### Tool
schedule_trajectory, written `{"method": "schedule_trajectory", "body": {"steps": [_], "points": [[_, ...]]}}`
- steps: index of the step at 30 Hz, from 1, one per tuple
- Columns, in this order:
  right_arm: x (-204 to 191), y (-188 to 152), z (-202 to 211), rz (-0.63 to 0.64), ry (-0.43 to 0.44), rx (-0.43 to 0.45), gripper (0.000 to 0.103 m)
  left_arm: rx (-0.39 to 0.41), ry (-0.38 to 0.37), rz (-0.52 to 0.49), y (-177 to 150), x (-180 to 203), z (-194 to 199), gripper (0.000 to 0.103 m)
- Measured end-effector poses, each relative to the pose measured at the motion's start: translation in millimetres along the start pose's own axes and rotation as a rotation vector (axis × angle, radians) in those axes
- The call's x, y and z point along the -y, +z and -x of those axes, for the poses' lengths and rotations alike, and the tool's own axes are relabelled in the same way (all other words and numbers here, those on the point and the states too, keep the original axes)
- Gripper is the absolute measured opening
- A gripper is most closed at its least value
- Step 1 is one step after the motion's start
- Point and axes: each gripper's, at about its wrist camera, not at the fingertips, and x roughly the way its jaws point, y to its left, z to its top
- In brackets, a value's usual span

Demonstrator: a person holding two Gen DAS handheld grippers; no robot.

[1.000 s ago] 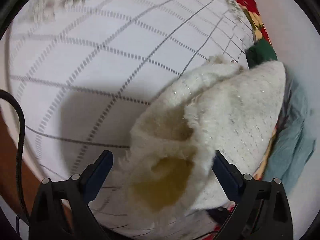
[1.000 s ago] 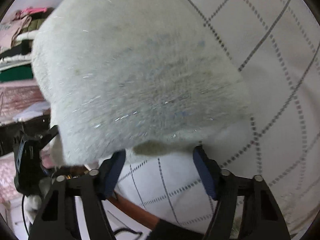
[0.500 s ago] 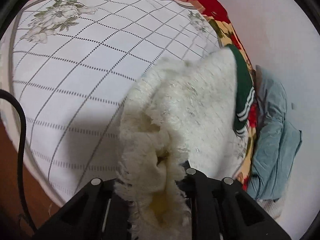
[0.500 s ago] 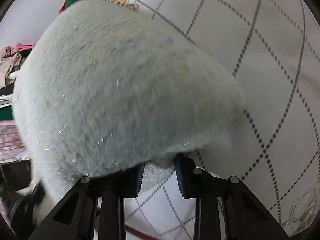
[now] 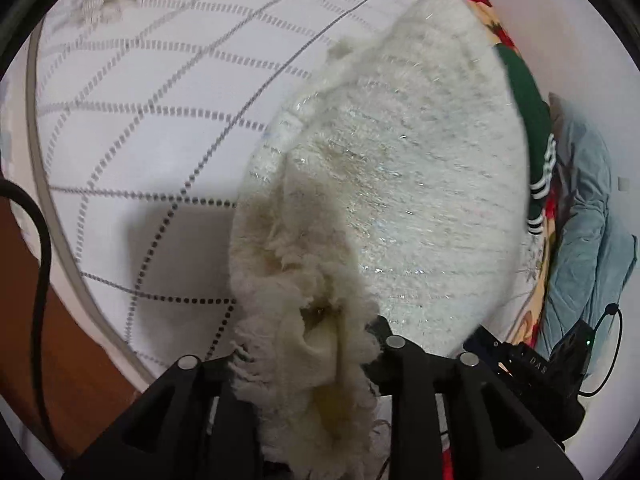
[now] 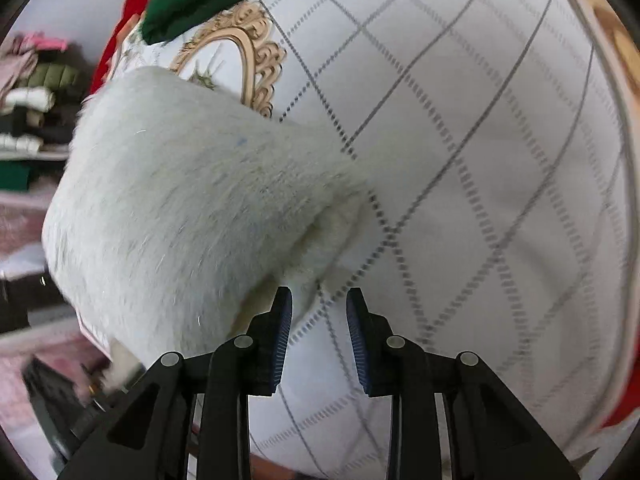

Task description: Fold large clothes

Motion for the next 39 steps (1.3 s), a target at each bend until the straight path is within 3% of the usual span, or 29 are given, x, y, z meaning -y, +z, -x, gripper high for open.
{"method": "schedule_trajectory", "body": {"steps": [3,5,6,9,12,15,19,21,23,25,27,32,36,39], "points": [[-6,10,26,0.085,-0.014,0.030,0.058,0.029,0.028,-0.015,1,8,26,0.039],[-5,26,40,0.172,-0.006,0.070,0.075,0.073,0.058,-0.026,0,6,42,0.081],[-8,29,46,0.220,-0.002,0.095,0.083,0.095,0.061,-0.024,1,4,48,0.085],[-18,43,50,0.335,0.080,0.109,0.086,0.158,0.106,-0.040,0,-1,59,0.085],[-26,82,26,0.387,0.222,0.072,0.091,0.181,0.141,-0.075,17,5,45,0.086],[-25,114,-11,0.409,0.341,-0.022,0.091,0.176,0.179,-0.116,33,15,13,0.086],[-42,145,-79,0.427,0.521,-0.273,0.092,0.122,0.212,-0.151,50,11,-21,0.086],[-47,146,-93,0.443,0.569,-0.333,0.092,0.113,0.205,-0.166,57,8,-29,0.088],[-51,148,-101,0.431,0.585,-0.348,0.084,0.113,0.204,-0.192,62,6,-29,0.088],[-48,144,-99,0.379,0.586,-0.340,0.069,0.107,0.204,-0.209,63,4,-28,0.088],[-38,133,-91,0.301,0.592,-0.341,0.061,0.100,0.205,-0.205,64,1,-25,0.088],[7,68,-69,0.083,0.569,-0.356,0.060,0.087,0.181,-0.135,53,-14,5,0.088],[40,24,-64,0.028,0.575,-0.336,0.080,0.094,0.152,0.003,33,-40,31,0.087],[54,12,-72,0.000,0.615,-0.333,0.092,0.067,0.039,0.149,21,-60,25,0.087]]}}
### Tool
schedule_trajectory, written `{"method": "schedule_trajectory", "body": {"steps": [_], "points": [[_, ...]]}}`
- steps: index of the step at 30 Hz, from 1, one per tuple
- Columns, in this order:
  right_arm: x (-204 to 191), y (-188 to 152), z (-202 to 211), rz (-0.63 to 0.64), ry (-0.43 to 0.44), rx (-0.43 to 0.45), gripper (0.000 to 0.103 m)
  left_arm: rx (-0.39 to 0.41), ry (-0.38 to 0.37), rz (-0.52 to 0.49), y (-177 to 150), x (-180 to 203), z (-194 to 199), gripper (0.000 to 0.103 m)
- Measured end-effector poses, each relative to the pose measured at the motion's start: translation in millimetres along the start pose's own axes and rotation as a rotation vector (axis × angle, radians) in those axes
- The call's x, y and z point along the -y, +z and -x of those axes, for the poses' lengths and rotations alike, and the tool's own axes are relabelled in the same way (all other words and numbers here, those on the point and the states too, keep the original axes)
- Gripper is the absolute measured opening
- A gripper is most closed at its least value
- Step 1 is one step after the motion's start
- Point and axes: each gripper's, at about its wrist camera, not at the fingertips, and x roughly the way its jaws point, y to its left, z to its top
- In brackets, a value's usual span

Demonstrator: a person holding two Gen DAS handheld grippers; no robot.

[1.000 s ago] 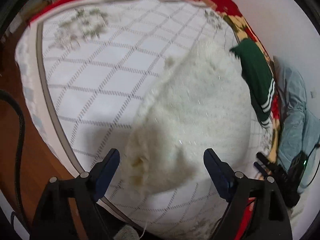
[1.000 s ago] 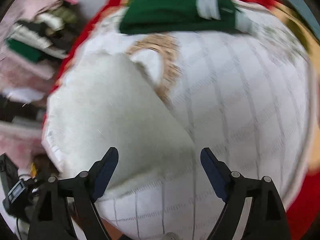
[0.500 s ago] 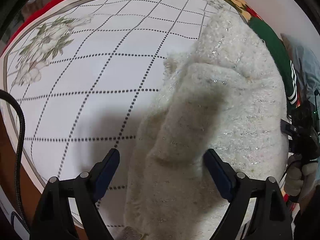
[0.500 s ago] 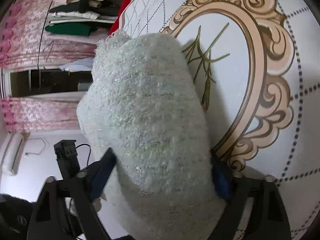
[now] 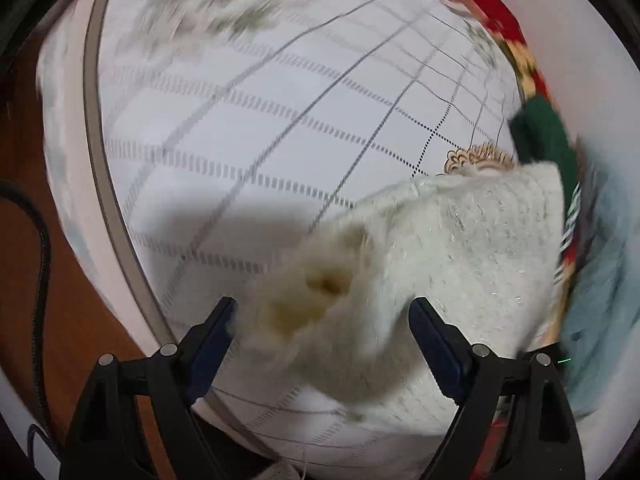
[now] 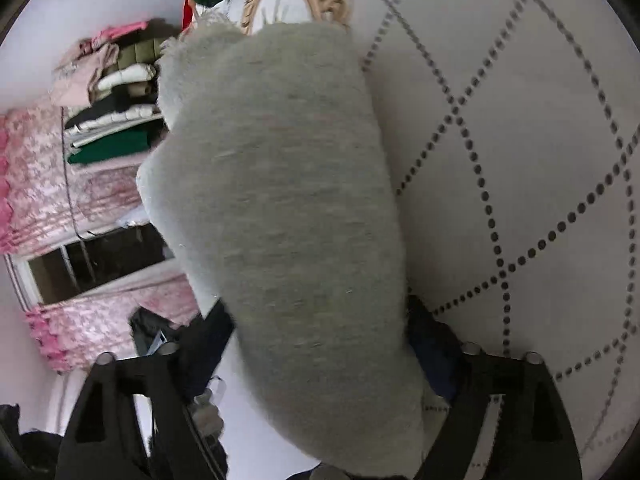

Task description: Fold large clothes

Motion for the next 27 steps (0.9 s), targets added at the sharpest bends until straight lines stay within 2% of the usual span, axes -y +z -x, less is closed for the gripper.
{"method": "schedule_trajectory", "body": {"steps": [2,4,6,7,8,9,10,11,13,16,21,22,27], "points": [[6,5,-14,-0.009,0.060,-0.039,0.095,-0.024,-0.054,0.072,-2,-6,-14,0.087],[2,13,-31,-0.007,0.104,-0.065,0.098,-0.004,-0.112,0.118,-3,-5,-22,0.084],[-8,17,-45,0.027,0.093,-0.073,0.097,0.036,-0.149,0.124,0,1,-27,0.084],[-11,16,-50,0.042,0.087,-0.071,0.096,0.063,-0.155,0.111,2,5,-28,0.071],[-14,16,-54,0.049,0.088,-0.067,0.090,0.089,-0.156,0.083,6,13,-28,0.044],[-16,15,-56,0.050,0.096,-0.060,0.075,0.103,-0.168,0.062,9,19,-26,0.033],[-16,15,-57,0.033,0.124,-0.046,0.066,0.123,-0.154,0.033,13,27,-22,0.028],[-15,13,-53,0.026,0.147,-0.033,0.063,0.141,-0.149,-0.001,17,33,-17,0.021],[-24,10,-52,0.041,0.169,-0.013,0.057,0.155,-0.145,-0.044,27,44,-13,0.018],[-41,6,-51,0.054,0.209,0.014,0.053,0.169,-0.137,-0.099,36,56,-2,0.018],[-74,19,-70,0.082,0.255,0.039,0.052,0.198,-0.148,-0.168,46,75,28,0.018],[-81,20,-68,0.093,0.262,0.043,0.051,0.201,-0.151,-0.179,46,74,33,0.018],[-118,31,-44,0.152,0.282,0.076,0.051,0.220,-0.187,-0.243,65,121,55,0.018]]}}
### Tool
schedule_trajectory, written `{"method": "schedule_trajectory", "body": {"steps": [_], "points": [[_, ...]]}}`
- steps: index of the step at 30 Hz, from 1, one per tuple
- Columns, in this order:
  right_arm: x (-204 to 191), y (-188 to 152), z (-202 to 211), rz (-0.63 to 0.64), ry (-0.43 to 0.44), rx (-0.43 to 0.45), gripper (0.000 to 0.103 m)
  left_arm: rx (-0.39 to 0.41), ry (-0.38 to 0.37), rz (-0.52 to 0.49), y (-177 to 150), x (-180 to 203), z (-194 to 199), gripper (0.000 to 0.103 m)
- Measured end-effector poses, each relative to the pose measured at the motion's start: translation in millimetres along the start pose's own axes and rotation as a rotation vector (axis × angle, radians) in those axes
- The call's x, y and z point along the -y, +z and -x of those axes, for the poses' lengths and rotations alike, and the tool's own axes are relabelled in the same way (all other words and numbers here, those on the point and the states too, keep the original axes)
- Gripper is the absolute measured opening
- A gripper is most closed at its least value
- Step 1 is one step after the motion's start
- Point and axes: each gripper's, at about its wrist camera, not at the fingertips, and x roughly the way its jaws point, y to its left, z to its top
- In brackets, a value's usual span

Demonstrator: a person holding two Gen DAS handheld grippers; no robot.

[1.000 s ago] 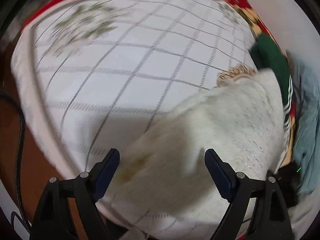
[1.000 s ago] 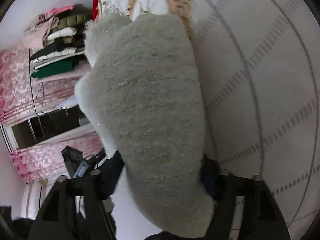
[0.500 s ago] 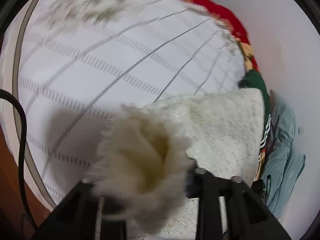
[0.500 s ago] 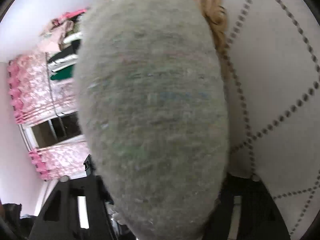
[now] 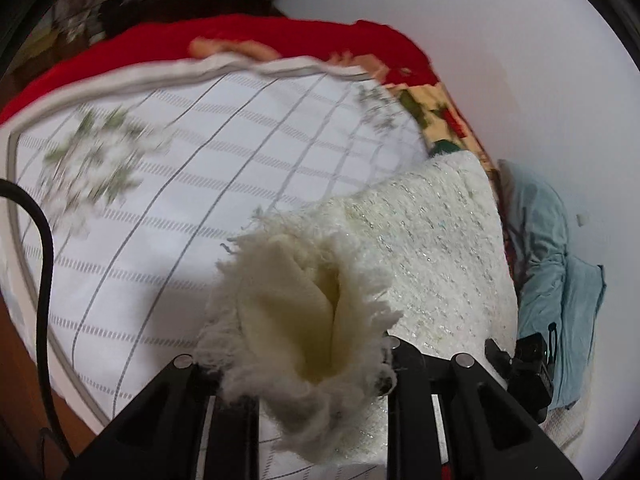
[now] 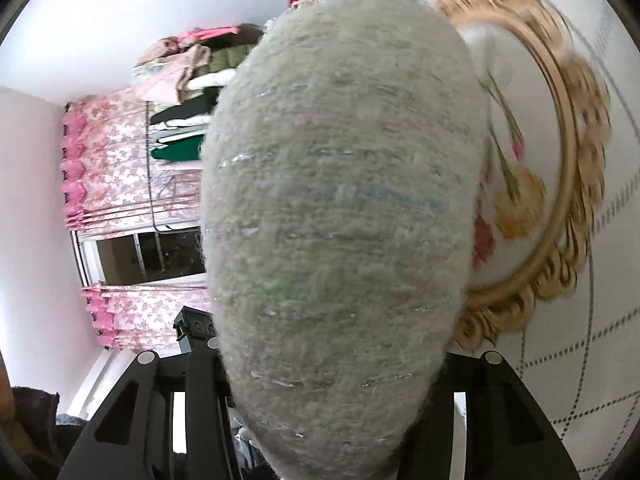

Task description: Fold large clothes

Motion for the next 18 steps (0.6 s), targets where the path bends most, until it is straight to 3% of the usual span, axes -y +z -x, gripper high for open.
{"method": "schedule_trajectory", "body": {"steps": [6,11,15,18], "points": [[-52,51,30,0.063,0.002,0.067,0.051,0.014,-0.074,-0.071,59,78,-16,0.018],[-80,120,93,0.103,0.005,0.159,0.051,0.034,-0.148,-0.166,117,158,-56,0.018],[-83,194,139,0.102,0.017,0.227,0.050,0.043,-0.192,-0.220,161,219,-112,0.018],[-63,247,169,0.070,0.013,0.252,0.050,0.019,-0.202,-0.233,185,252,-168,0.018]]}}
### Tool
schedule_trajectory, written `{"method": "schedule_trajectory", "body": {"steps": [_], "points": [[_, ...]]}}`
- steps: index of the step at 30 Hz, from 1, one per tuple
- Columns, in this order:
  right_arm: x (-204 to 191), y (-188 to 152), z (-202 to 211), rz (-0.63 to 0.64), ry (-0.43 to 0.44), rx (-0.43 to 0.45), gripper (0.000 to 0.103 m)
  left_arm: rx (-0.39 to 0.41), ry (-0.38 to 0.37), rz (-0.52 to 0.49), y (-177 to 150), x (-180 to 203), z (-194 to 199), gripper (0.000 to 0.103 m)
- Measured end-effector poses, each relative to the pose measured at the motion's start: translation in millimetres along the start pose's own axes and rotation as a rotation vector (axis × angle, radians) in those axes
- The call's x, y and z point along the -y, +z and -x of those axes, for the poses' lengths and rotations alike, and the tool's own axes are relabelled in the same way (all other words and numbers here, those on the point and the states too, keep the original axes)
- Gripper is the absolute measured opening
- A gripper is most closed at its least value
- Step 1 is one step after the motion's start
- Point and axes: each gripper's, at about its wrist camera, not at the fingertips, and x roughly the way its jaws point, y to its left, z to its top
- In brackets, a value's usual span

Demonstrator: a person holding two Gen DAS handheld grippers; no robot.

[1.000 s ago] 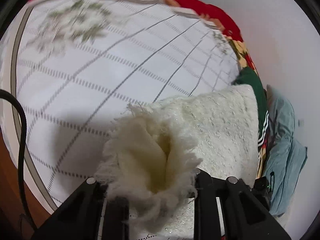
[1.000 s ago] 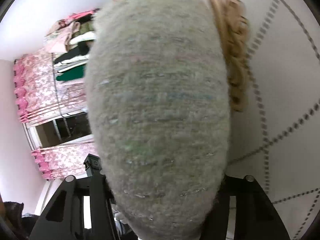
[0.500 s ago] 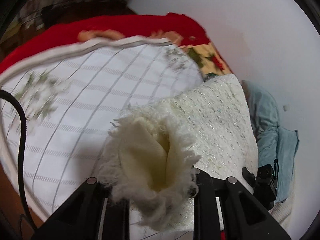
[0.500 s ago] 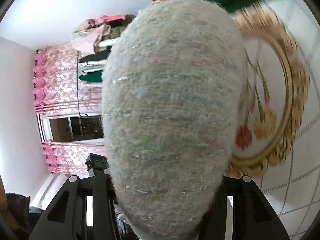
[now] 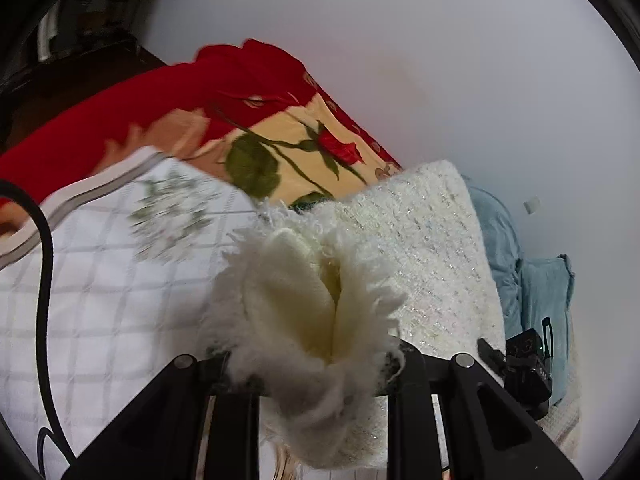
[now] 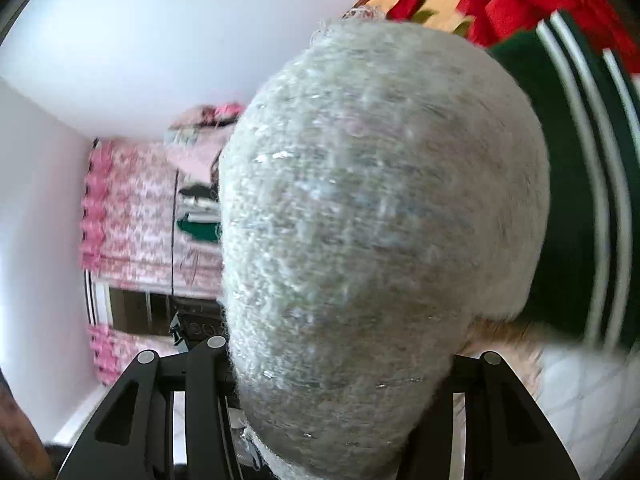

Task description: Fold large clothes

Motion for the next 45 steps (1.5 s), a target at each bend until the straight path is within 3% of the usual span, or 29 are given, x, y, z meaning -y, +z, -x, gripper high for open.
{"method": "schedule_trajectory", "body": {"steps": [4,8,12,16,21,22,24,26,29,30,32,36,45], "points": [[50,66,17,-0.060,-0.056,0.031,0.050,-0.079,0.006,-0.008,11,5,-80,0.018],[99,113,34,-0.108,-0.085,0.033,0.050,-0.145,0.039,-0.028,7,3,-129,0.018],[124,134,39,-0.121,-0.088,0.013,0.050,-0.177,0.070,-0.060,5,2,-141,0.018],[123,136,40,-0.143,-0.142,0.004,0.061,-0.203,0.109,-0.078,4,6,-137,0.024],[73,118,30,-0.065,-0.367,0.002,0.071,-0.235,0.197,-0.162,1,20,-124,0.026],[63,114,31,-0.042,-0.418,0.006,0.073,-0.230,0.230,-0.194,-1,25,-118,0.031],[37,103,32,0.027,-0.554,0.032,0.077,-0.218,0.296,-0.255,-4,33,-110,0.048],[7,83,33,0.130,-0.757,0.078,0.077,-0.204,0.336,-0.302,-8,40,-97,0.086],[-37,52,34,0.254,-1.001,0.162,0.086,-0.161,0.394,-0.378,-16,57,-63,0.087],[-54,39,33,0.288,-1.065,0.194,0.094,-0.147,0.406,-0.399,-18,62,-51,0.088],[-81,16,38,0.330,-1.167,0.256,0.097,-0.108,0.440,-0.447,-23,75,-23,0.096],[-140,-35,47,0.364,-1.291,0.342,0.100,-0.058,0.477,-0.492,-32,100,41,0.097],[-307,-169,74,0.406,-1.386,0.465,0.103,-0.051,0.445,-0.539,-38,158,190,0.099]]}}
